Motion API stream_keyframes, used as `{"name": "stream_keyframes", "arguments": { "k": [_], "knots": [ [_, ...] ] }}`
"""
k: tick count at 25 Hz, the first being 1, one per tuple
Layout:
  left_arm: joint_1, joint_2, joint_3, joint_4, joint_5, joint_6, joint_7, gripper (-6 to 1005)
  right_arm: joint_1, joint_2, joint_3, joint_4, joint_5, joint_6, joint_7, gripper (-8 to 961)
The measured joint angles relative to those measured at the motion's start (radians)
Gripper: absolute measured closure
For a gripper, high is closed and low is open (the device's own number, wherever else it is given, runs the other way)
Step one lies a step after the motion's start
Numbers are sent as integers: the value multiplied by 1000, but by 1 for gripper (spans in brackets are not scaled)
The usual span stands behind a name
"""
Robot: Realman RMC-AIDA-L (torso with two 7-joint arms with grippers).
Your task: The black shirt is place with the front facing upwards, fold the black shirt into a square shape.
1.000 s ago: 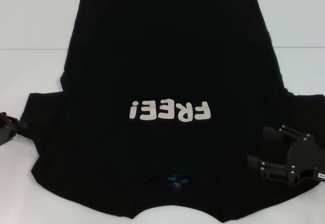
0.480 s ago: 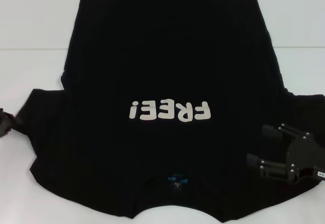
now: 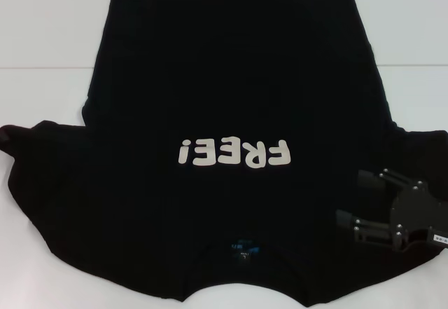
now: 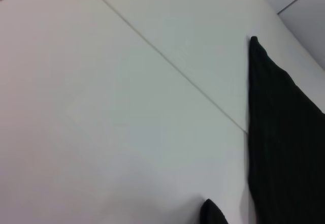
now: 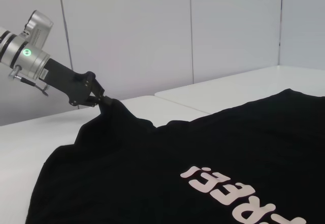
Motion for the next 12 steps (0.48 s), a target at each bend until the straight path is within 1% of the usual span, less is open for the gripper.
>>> {"name": "stream_keyframes", "arguments": {
  "k": [8,12],
  "knots": [
    [-7,-4,-1,2,-5,6,9,973,2,0,0,2,0,2,0,42],
    [-15,-4,0,3,-33,49,3,973,1,0,-1,3,0,2,0,43]
  ]
}}
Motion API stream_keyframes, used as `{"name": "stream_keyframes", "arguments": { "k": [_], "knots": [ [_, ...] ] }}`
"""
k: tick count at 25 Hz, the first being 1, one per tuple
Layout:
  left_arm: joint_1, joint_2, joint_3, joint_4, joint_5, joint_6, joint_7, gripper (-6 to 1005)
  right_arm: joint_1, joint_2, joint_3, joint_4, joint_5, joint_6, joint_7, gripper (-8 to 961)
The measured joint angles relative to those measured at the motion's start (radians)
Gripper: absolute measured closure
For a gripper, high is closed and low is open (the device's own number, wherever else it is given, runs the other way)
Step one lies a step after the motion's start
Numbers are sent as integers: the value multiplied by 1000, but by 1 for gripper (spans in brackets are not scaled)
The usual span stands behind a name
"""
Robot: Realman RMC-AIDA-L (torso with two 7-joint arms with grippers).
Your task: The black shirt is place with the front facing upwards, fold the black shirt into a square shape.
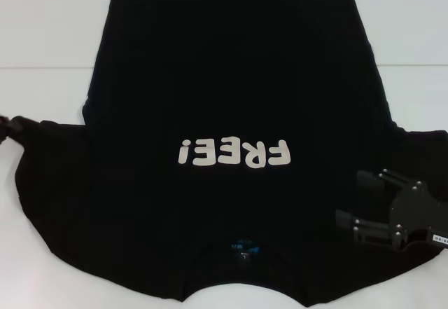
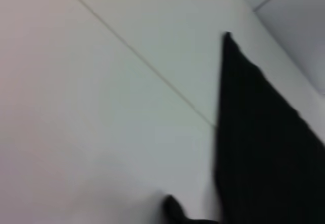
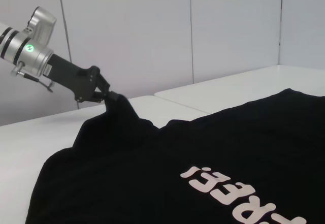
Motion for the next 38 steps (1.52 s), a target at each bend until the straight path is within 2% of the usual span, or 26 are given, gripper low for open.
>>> {"name": "stream_keyframes", "arguments": {
  "k": [5,9,12,18,26,31,37,38],
  "knots": [
    [-18,-1,0,1,-51,75,-3,973,-2,0,-1,10,0,1,0,43],
    [-44,-11,10,1,-54,113,-14,973,-2,0,-2,10,0,2,0,43],
    [-54,-27,16,1,-51,121,-15,974,-2,0,-4,11,0,1,0,43],
    [-61,-74,45,1,-56,120,-7,974,-4,0,-2,13,0,1,0,43],
    [-64,-126,55,-17,-92,98,19,973,1,0,-5,25,0,8,0,43],
    [-57,-144,53,-84,-183,92,136,893,3,0,-3,25,0,8,0,44],
    [-31,-148,49,-91,-228,39,214,675,6,0,-1,24,0,12,0,44],
    [-21,-147,49,-90,-251,44,256,596,6,0,0,24,0,15,0,44]
  ]
}}
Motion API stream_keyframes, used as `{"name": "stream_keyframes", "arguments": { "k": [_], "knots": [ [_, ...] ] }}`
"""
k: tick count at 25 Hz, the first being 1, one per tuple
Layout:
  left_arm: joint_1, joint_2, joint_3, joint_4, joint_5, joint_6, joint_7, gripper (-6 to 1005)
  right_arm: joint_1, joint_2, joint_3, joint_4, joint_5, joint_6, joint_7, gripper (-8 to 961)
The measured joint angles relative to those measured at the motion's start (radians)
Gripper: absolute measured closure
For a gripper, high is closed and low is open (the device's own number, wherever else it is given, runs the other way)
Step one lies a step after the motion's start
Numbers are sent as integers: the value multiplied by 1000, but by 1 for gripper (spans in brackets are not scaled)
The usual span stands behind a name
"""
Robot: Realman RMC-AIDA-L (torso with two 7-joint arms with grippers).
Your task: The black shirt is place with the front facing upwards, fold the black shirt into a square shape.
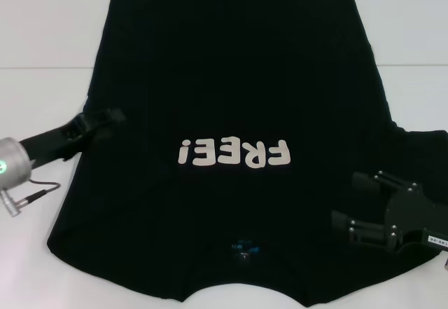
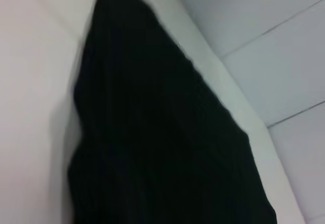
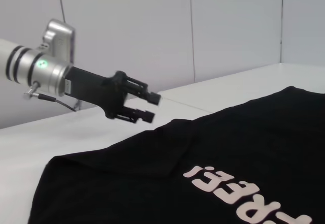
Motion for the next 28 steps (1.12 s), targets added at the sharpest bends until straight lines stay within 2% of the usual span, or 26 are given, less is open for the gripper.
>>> {"name": "stream_keyframes", "arguments": {
  "k": [2,5,10,11,12,14,17,19,21,25,28],
  "knots": [
    [25,4,0,1,-53,40,123,439,0,0,8,1,0,12,14,44],
    [62,7,5,15,-92,143,314,376,-1,-2,18,1,2,24,54,44],
    [131,3,69,42,-82,367,791,271,-3,-10,45,-28,11,32,191,44],
    [131,3,69,42,-82,367,791,250,-5,-10,48,-44,12,31,233,44],
    [162,-2,100,63,-81,450,910,229,-6,-11,51,-65,12,31,285,44],
    [177,-2,120,81,-78,486,945,179,-9,-14,53,-114,10,32,410,44],
    [199,-3,155,110,-53,495,955,105,-19,-32,45,-195,2,28,615,44],
    [207,-4,169,123,-27,496,957,81,-32,-55,40,-244,-2,-1,754,45],
    [213,-5,171,127,-11,502,958,82,-39,-90,39,-296,-22,-49,923,45],
    [224,-2,173,130,-3,520,973,84,-38,-170,38,-378,-132,-163,1286,45],
    [228,4,173,135,1,534,982,85,-28,-209,38,-406,-204,-213,1464,45]
  ]
}}
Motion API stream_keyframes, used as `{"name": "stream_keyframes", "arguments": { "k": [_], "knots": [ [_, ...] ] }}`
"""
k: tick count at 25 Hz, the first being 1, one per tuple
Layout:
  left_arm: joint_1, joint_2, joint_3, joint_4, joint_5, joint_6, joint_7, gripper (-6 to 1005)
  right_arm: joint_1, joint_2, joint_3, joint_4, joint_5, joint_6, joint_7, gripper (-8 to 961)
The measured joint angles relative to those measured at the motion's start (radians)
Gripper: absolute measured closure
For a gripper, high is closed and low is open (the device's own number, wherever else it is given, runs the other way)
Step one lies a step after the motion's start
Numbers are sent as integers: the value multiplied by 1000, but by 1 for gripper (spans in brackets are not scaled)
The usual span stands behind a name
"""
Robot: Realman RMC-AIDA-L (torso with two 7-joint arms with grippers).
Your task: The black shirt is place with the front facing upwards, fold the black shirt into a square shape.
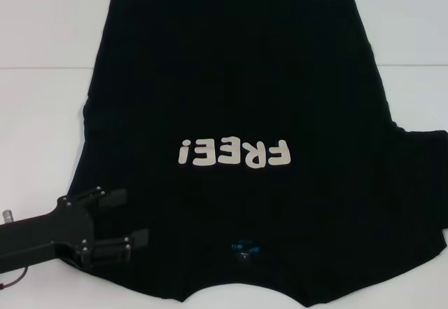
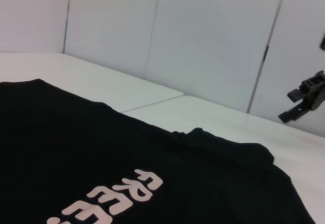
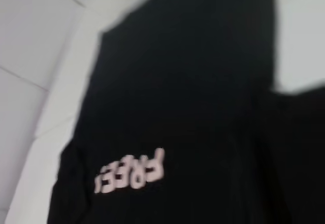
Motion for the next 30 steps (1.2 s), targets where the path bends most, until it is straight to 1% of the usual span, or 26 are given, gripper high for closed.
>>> {"name": "stream_keyframes", "arguments": {
  "k": [3,6,8,10,14,20,25,30],
  "knots": [
    [3,1,-1,17,1,16,10,87,7,-38,-1,-20,-59,-10,141,45],
    [4,1,-6,29,1,16,22,88,18,-72,2,-23,-127,-5,210,45],
    [4,-2,-11,38,0,11,23,89,26,-85,5,-22,-160,10,236,45],
    [4,-2,-14,41,0,10,23,90,37,-90,-1,-18,-196,29,250,44],
    [5,-5,-14,43,0,13,24,93,73,-89,0,-2,-280,65,260,44],
    [9,-7,-13,42,1,9,25,96,125,-88,-23,150,-293,174,255,45],
    [12,-9,-14,42,1,7,25,98,158,-79,-67,210,-294,260,251,45],
    [12,-10,-14,44,1,6,23,101,177,-70,-92,256,-296,316,249,45]
  ]
}}
